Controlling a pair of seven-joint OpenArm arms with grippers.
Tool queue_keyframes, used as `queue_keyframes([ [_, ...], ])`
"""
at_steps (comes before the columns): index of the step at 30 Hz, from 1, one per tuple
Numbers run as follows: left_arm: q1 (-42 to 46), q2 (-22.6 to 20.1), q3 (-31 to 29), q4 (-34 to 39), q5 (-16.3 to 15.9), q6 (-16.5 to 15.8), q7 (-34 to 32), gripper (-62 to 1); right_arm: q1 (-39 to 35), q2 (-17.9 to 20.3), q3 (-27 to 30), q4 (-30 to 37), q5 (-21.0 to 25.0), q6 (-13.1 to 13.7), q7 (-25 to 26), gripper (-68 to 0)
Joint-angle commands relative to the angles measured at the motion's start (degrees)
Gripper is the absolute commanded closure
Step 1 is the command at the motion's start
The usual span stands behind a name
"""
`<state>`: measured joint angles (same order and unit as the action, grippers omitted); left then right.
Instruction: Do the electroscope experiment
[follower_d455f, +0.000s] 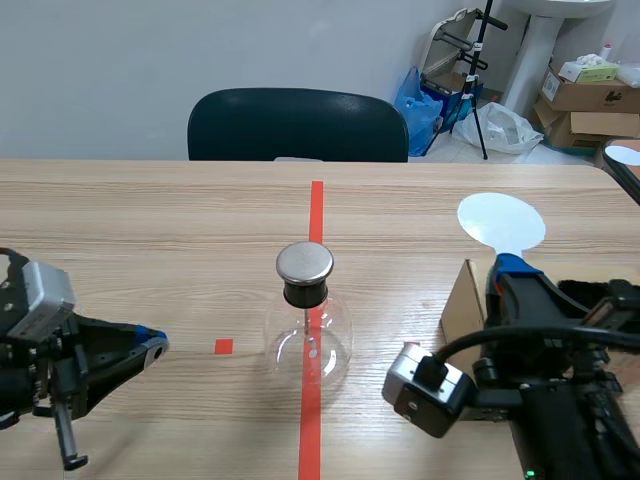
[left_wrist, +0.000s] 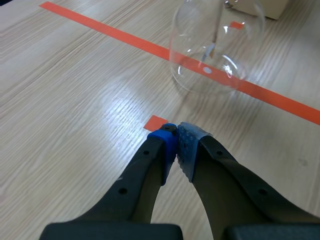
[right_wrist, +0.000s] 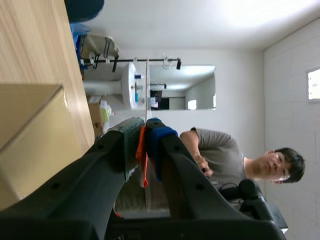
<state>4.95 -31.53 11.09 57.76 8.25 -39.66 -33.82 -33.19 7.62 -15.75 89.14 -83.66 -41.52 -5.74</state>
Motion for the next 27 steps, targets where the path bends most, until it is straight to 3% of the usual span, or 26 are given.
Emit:
queue_keyframes([
  [1,-1.0,0.3,0.6,0.6,0.2,-0.2,-2.1,-3.0,0.9,1.5,-0.3,1.4,0.0,-3.3,-1.1,-1.1],
  [8,-4.7,1.8,4.5,-3.4,3.7,-0.2,-7.1,-3.0,3.3,3.7,-2.5,1.4,0.0,-3.0,-2.8,-1.1],
  [17,-6.1,5.3,7.8,-4.3,3.8,-0.2,-6.7,-3.0,6.4,5.6,-8.6,1.4,0.0,-2.3,-7.1,-1.1],
  [21,-6.8,6.7,8.1,-4.4,3.8,-0.2,-4.0,-3.0,7.4,6.5,-11.1,1.3,0.0,0.6,-7.8,-1.1],
  [27,-7.1,7.4,8.3,-4.6,3.8,0.1,-2.6,-3.0,7.8,7.3,-13.7,1.3,0.0,1.5,-7.6,-1.1],
])
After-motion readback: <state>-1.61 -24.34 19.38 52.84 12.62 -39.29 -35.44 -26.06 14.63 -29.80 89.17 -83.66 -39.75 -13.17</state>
